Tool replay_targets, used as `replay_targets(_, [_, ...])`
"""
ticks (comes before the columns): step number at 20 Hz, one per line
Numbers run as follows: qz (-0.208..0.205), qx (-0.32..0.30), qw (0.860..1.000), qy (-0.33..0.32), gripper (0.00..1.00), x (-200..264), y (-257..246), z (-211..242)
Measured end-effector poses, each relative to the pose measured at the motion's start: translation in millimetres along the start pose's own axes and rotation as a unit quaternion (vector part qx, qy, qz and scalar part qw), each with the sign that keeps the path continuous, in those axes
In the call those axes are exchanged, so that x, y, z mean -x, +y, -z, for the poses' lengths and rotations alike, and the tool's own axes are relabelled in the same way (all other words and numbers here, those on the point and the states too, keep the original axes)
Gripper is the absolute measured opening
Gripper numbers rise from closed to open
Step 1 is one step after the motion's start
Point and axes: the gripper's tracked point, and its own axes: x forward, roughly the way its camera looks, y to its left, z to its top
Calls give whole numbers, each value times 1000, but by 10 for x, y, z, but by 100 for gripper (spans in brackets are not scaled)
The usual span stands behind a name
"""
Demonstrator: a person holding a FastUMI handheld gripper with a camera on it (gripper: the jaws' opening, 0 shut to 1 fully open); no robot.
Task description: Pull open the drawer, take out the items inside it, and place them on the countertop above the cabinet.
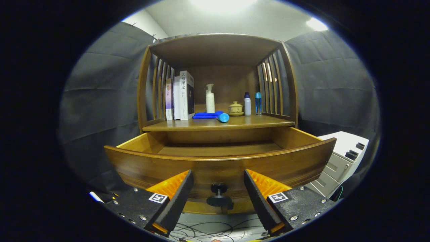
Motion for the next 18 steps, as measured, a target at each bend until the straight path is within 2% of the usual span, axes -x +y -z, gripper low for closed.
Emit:
replay_targets(11, [2, 13, 1000, -8, 93, -30, -66, 5])
replay_targets(18, [-6, 9, 1000, -1, 94, -386, -91, -71])
